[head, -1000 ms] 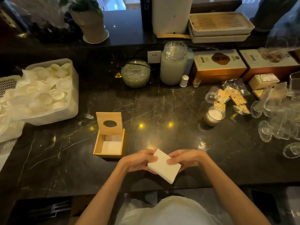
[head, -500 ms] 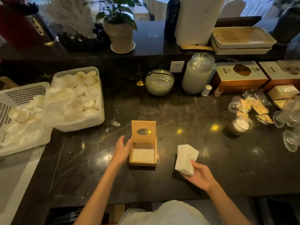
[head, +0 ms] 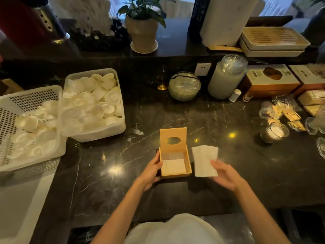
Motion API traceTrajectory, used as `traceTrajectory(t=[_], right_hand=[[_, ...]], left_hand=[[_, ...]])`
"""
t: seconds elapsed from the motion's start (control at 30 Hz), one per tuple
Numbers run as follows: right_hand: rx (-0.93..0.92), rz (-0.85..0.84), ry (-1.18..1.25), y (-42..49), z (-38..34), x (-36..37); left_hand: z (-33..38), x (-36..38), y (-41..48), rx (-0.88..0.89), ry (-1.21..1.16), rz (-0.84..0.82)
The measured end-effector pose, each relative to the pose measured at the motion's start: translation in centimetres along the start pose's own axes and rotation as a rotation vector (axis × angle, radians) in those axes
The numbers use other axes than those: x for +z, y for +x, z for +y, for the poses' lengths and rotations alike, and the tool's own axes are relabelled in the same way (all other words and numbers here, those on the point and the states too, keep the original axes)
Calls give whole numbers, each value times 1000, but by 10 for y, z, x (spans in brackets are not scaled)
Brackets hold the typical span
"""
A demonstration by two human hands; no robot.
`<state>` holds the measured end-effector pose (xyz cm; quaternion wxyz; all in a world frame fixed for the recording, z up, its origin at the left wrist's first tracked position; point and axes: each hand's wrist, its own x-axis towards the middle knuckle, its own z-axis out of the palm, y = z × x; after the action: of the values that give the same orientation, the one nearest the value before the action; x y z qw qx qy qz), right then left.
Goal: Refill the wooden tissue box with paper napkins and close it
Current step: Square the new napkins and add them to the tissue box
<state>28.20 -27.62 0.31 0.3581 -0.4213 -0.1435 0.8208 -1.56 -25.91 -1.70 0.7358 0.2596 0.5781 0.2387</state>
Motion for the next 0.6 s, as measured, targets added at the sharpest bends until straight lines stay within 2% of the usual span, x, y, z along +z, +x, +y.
traceTrajectory(t=[0.13, 0.17, 0.23, 0.37, 0.6], right_hand=[[106, -152, -1202, 53, -54, 85], [140, -162, -1423, 68, -57, 101], [221, -155, -1709, 93, -53, 121], [330, -195, -1942, 115, -38, 133], [465, -278, -2048, 129, -22, 125]], left_hand=[[5, -5, 2, -20, -21, -46], [5, -6, 2, -18, -32, -55], [4, -11, 3, -9, -50, -76], [1, -19, 7, -2, -33, -75], [-2, -24, 16, -34, -66, 3]])
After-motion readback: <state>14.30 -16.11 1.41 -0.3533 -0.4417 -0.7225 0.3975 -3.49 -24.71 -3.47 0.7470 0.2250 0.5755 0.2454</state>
